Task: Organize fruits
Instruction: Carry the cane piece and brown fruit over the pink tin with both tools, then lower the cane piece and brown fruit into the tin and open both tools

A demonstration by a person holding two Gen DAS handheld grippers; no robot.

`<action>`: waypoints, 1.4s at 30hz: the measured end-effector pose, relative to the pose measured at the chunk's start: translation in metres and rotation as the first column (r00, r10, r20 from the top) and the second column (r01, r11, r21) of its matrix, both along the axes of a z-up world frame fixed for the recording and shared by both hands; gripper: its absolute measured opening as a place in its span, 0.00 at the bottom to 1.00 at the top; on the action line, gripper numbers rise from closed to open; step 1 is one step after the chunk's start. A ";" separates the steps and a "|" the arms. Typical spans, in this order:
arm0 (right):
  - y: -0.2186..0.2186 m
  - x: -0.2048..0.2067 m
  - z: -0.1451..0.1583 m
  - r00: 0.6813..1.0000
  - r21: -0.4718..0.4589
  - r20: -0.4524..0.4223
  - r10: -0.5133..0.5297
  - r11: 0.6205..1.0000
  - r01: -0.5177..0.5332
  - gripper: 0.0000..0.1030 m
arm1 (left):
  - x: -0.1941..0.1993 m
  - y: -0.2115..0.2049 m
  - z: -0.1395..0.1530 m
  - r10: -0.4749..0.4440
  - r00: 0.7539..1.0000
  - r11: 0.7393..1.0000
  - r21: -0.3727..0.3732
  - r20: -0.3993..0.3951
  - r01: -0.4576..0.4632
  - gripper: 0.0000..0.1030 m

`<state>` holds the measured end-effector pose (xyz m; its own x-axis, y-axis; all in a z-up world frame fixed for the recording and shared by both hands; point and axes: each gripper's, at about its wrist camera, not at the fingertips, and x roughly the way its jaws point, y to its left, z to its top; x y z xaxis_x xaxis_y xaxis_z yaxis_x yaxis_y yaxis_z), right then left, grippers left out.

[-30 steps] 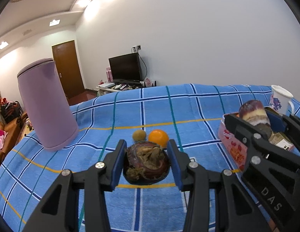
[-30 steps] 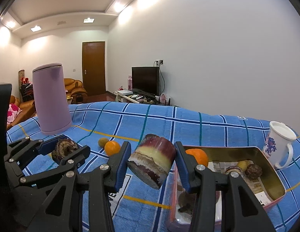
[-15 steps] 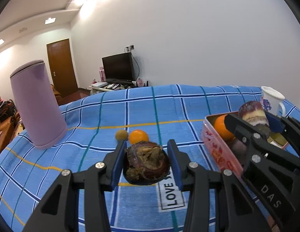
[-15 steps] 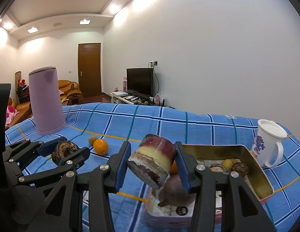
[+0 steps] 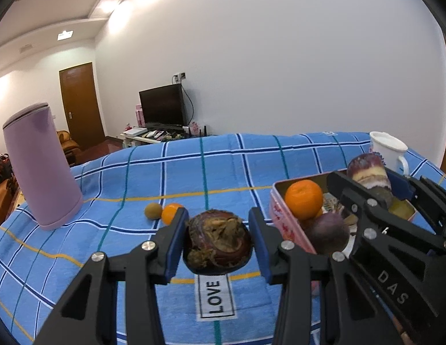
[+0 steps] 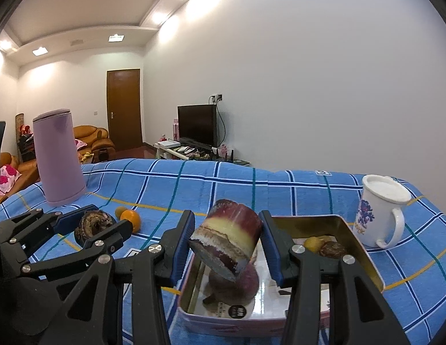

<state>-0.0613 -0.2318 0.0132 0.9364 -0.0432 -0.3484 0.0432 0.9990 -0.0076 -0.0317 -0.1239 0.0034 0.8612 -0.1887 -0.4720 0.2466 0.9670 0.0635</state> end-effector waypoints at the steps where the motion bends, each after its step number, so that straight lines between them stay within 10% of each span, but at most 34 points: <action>1: -0.002 -0.001 0.000 1.000 0.000 0.002 -0.002 1.000 0.002 0.47 | 0.000 -0.002 0.001 -0.002 1.000 1.000 -0.001 0.000 0.002 0.44; 42: -0.101 0.004 -0.001 0.979 0.045 -0.025 -0.200 0.978 0.201 0.47 | 0.012 -0.102 0.009 -0.170 0.985 0.985 -0.025 0.007 0.170 0.44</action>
<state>-0.0569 -0.3331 0.0123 0.9031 -0.2127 -0.3730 0.2433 0.9693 0.0364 -0.0200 -0.2262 0.0125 0.8177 -0.3446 -0.4612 0.4076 0.9122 0.0412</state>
